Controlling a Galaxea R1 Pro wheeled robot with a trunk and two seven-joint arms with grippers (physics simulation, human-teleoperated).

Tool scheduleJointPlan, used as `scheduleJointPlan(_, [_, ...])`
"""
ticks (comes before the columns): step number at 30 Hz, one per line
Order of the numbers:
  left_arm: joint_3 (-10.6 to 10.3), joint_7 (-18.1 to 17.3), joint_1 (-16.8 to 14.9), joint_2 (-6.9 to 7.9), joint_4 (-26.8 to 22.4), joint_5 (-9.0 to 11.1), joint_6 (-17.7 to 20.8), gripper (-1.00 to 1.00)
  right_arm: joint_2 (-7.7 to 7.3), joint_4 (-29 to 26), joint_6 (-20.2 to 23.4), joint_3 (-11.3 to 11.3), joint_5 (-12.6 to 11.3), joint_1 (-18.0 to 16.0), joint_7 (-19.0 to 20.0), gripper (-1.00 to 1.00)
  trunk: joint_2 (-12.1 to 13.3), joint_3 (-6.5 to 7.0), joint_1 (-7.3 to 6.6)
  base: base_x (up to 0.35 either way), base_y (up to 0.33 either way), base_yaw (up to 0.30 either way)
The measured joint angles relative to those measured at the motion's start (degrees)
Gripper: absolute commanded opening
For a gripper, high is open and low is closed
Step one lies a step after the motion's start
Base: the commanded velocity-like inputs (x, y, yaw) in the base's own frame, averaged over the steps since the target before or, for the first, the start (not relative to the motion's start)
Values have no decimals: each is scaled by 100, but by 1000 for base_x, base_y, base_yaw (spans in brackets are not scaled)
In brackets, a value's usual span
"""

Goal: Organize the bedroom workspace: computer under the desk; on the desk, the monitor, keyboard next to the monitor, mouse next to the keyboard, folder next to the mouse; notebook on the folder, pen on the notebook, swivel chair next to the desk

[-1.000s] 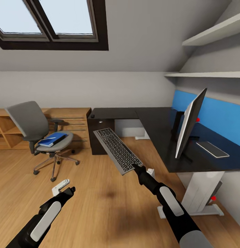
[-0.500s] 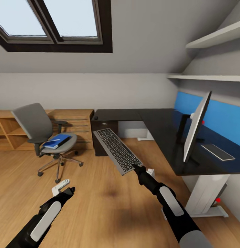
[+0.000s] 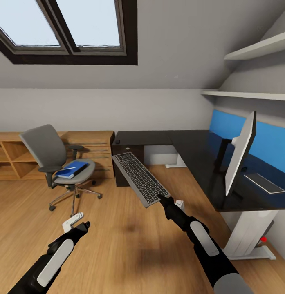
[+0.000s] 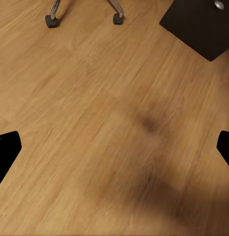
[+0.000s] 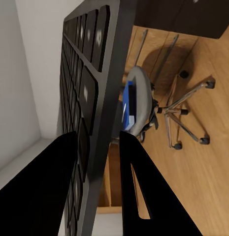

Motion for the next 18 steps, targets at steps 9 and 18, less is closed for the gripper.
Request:
scheduleJointPlan(9, [-26,-15,0,2,-1,-4,0,100,-8,3,1,8,16,0,-8,-100,81,36,-48,254,0,0])
scheduleJointPlan(18, [-27,-12,0,0,-1,-4,0,100,-8,11,0,3,23,1,-9,-100,82,36,-48,318,0,0])
